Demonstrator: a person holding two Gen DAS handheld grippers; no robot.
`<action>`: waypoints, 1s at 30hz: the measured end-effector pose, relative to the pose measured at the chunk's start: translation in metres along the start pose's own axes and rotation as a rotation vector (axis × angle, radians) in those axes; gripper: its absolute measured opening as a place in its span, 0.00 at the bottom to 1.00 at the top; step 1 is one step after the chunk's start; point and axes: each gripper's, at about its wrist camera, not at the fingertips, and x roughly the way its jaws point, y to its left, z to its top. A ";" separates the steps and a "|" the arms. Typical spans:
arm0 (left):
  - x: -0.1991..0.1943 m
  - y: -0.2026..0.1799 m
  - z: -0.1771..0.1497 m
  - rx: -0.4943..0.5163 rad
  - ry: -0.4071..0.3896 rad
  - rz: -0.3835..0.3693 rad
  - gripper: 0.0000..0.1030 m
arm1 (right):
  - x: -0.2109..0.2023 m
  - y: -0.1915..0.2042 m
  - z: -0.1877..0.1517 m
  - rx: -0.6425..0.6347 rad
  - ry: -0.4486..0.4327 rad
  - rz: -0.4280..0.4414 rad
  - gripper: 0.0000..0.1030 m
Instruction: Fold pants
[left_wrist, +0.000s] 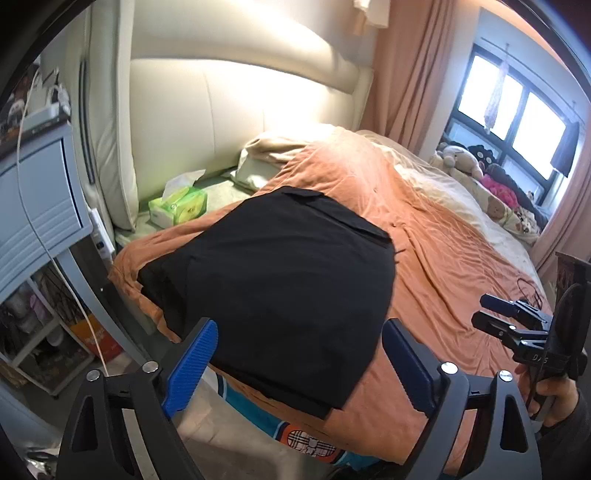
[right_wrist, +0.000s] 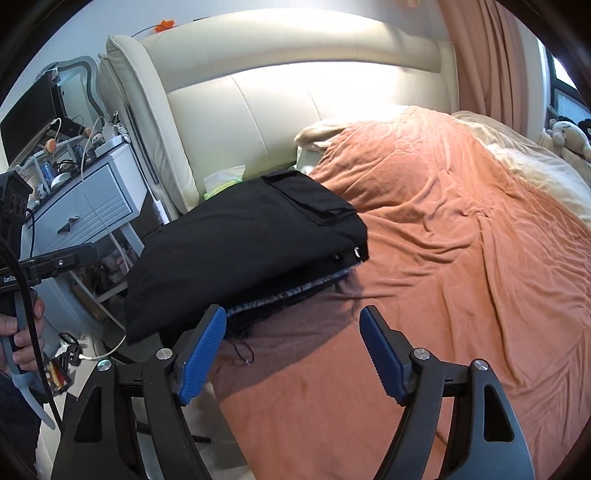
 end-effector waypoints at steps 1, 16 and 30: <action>-0.004 -0.007 -0.002 0.013 -0.006 -0.002 0.95 | -0.010 -0.003 -0.004 0.006 -0.001 -0.005 0.77; -0.040 -0.118 -0.033 0.182 -0.048 -0.122 0.99 | -0.172 -0.029 -0.074 0.109 -0.098 -0.207 1.00; -0.083 -0.204 -0.078 0.311 -0.100 -0.264 0.99 | -0.274 -0.003 -0.140 0.196 -0.158 -0.334 1.00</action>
